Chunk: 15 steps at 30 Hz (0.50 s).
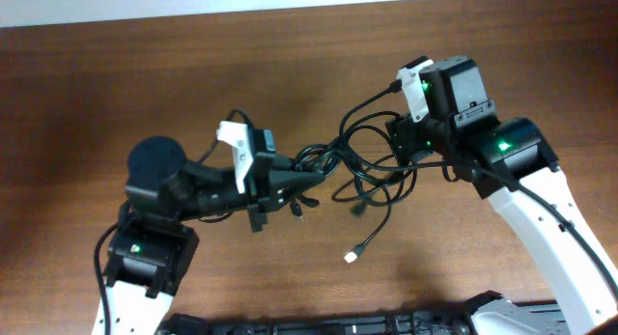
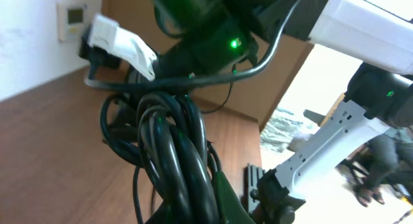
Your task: Untangle cables
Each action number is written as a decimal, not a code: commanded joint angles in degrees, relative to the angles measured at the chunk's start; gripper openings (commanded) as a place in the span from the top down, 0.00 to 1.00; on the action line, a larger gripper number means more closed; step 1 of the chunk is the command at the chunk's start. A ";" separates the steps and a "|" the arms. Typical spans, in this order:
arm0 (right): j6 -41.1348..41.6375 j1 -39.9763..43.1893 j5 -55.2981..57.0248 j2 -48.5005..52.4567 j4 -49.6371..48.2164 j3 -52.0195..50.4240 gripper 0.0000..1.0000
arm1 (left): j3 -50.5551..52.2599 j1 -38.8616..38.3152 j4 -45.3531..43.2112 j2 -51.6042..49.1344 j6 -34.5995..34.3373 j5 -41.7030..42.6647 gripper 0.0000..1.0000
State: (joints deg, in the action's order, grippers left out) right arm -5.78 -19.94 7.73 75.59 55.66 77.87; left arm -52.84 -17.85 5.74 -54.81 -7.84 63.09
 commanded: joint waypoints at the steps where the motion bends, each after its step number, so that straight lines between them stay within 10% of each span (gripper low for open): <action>1: 5.92 6.84 4.52 -0.07 1.49 0.24 0.25 | -1.01 5.31 -0.96 5.25 1.53 3.82 1.00; 15: 6.08 32.09 -15.56 -0.07 5.25 0.24 0.25 | -1.01 19.37 -1.01 6.29 2.78 3.10 1.00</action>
State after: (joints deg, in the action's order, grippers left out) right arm 1.04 8.23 -14.46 75.11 61.32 78.26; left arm -52.36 -2.26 6.20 -50.94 -6.39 67.37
